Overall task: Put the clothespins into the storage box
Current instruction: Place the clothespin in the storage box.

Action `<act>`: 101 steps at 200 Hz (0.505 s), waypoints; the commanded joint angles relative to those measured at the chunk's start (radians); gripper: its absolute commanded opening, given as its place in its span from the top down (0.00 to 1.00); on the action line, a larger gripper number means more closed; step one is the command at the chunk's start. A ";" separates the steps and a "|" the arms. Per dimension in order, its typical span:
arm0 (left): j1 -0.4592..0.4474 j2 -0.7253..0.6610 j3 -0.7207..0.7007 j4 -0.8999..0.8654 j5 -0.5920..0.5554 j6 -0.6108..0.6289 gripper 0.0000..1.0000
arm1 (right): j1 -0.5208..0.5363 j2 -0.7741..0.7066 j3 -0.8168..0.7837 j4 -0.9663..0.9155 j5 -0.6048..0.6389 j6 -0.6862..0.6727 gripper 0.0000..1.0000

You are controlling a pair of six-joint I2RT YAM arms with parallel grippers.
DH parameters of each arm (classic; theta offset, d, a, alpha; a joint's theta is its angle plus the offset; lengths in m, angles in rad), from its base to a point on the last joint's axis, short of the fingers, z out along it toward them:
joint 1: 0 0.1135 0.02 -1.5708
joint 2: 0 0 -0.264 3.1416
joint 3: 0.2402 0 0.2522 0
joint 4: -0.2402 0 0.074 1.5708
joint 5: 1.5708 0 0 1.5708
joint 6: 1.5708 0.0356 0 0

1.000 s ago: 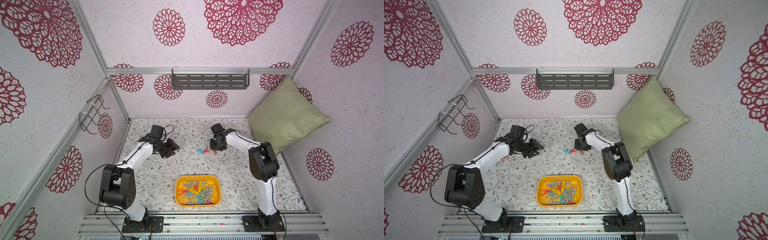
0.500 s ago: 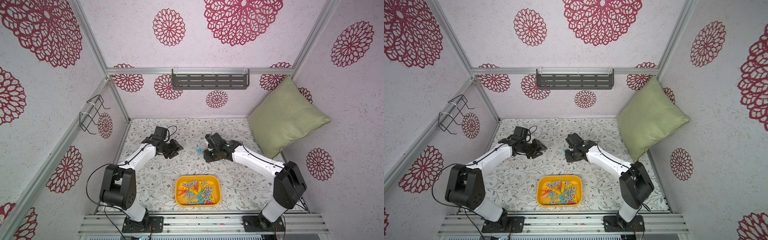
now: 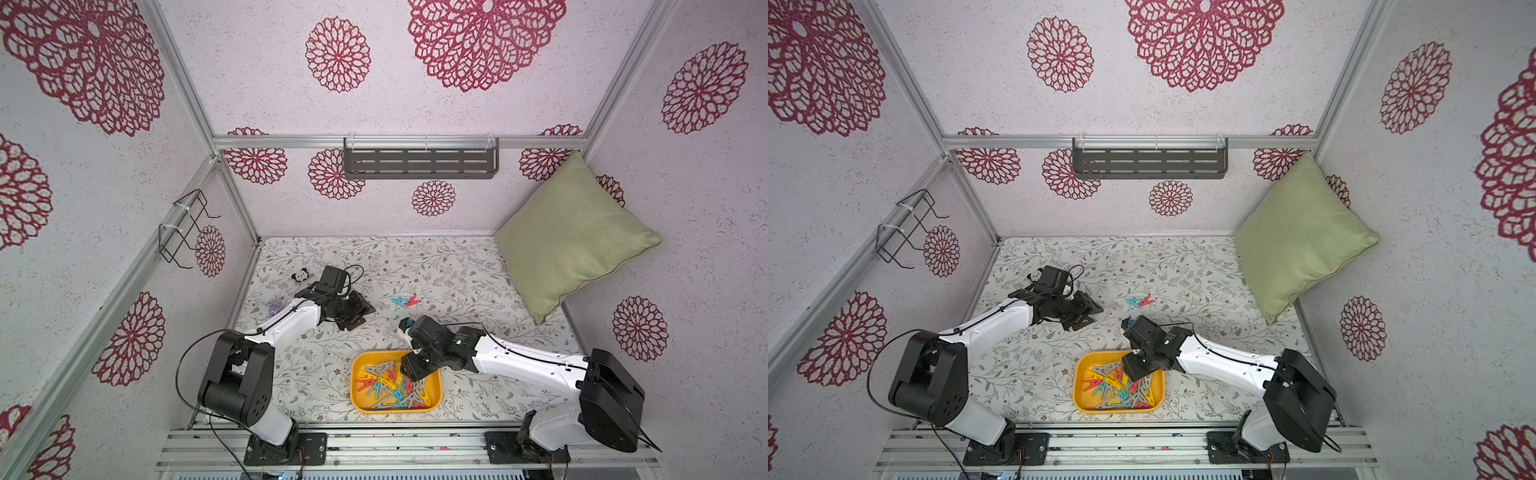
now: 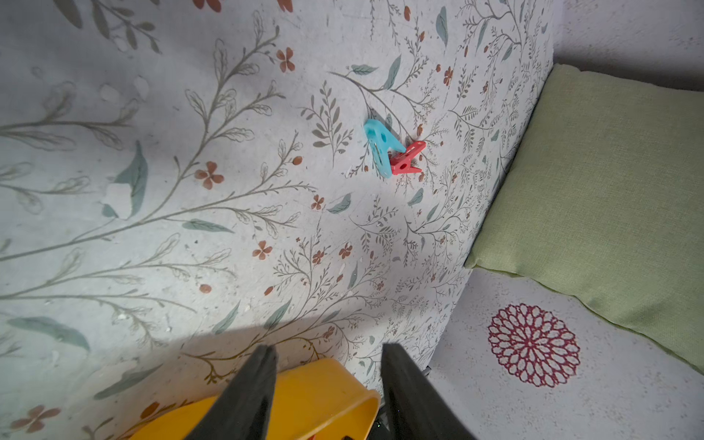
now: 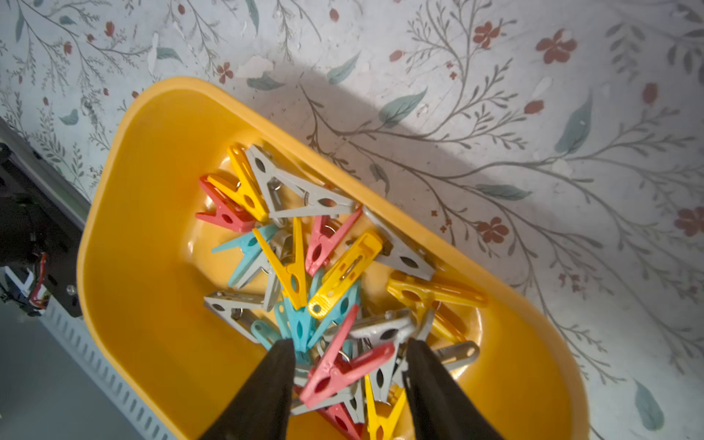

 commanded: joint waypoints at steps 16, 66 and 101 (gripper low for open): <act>-0.006 -0.035 0.011 0.025 -0.024 -0.006 0.49 | -0.045 -0.031 0.077 0.031 0.064 0.021 0.40; -0.005 -0.016 0.088 -0.031 -0.032 0.031 0.49 | -0.287 0.041 0.172 0.025 0.070 0.121 0.51; -0.001 0.010 0.138 -0.058 -0.030 0.055 0.49 | -0.411 0.149 0.247 0.042 0.036 0.177 0.57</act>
